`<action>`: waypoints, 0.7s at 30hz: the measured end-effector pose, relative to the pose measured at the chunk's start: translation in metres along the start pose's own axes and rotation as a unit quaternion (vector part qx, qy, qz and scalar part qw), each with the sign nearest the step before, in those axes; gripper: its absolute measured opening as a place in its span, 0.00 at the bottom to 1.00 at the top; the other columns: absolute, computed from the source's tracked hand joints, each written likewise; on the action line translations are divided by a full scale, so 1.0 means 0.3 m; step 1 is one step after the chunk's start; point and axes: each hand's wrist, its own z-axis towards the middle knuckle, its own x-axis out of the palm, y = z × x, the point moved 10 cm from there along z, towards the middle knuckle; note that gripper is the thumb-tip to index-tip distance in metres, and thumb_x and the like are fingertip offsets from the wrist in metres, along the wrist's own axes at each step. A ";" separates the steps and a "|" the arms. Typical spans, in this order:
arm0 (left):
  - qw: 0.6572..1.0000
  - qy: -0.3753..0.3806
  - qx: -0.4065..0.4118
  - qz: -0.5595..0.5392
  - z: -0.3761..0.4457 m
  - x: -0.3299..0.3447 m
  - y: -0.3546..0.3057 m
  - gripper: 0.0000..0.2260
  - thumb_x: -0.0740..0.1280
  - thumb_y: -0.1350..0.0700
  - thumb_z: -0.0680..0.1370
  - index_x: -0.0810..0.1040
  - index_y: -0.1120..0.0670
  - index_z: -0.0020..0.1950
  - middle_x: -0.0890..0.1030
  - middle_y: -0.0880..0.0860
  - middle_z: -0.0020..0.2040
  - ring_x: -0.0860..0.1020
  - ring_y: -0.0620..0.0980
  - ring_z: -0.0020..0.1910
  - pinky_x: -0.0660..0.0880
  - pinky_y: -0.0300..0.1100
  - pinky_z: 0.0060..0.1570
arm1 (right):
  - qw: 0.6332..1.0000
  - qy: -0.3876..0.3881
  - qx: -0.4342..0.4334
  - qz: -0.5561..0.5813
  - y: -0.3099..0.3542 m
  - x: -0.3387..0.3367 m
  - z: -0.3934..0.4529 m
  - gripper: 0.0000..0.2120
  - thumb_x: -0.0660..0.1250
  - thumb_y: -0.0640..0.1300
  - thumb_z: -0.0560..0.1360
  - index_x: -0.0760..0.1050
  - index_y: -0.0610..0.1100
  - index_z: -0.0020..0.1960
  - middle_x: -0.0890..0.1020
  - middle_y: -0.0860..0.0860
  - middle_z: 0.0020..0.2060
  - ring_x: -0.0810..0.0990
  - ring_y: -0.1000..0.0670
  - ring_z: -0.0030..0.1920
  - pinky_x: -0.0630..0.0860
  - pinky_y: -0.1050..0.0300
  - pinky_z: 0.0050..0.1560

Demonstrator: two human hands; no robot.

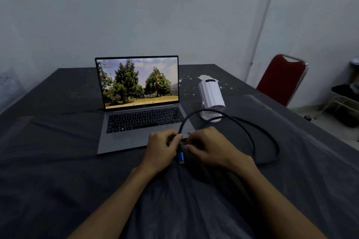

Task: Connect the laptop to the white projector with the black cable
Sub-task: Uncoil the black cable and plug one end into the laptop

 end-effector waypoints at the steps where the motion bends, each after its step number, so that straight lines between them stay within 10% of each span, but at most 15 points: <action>1: 1.000 0.002 -0.005 0.000 -0.001 0.003 0.004 0.11 0.70 0.56 0.82 0.85 0.57 0.41 0.81 0.52 0.29 0.79 0.51 0.27 0.78 0.49 0.30 | 0.998 -0.051 0.020 0.011 -0.025 -0.061 -0.004 0.12 0.69 0.55 0.78 0.84 0.48 0.43 0.86 0.53 0.36 0.81 0.56 0.34 0.80 0.53 0.38; 5: 1.000 0.003 -0.023 -0.010 -0.003 0.005 0.020 0.11 0.70 0.56 0.83 0.83 0.58 0.42 0.80 0.51 0.26 0.80 0.45 0.22 0.80 0.45 0.26 | 0.936 -0.307 0.172 -0.005 -0.205 -0.330 -0.115 0.18 0.75 0.63 0.71 0.81 0.50 0.48 0.84 0.54 0.36 0.82 0.53 0.37 0.78 0.55 0.37; 11: 1.000 0.006 -0.017 -0.005 -0.005 0.008 0.019 0.10 0.69 0.56 0.83 0.83 0.57 0.43 0.79 0.50 0.25 0.80 0.44 0.21 0.79 0.41 0.24 | 0.841 0.038 0.531 -0.100 -0.664 -0.241 -0.371 0.59 0.77 0.75 0.58 0.62 0.45 0.78 0.64 0.34 0.78 0.65 0.31 0.76 0.69 0.32 0.72; 21: 1.000 0.019 -0.005 0.018 -0.005 0.021 0.009 0.11 0.69 0.56 0.83 0.83 0.58 0.42 0.81 0.54 0.30 0.81 0.50 0.26 0.81 0.57 0.30 | 0.816 0.080 0.571 -0.026 -0.780 -0.218 -0.475 0.32 0.83 0.63 0.59 0.74 0.43 0.49 0.80 0.43 0.50 0.81 0.40 0.50 0.82 0.40 0.56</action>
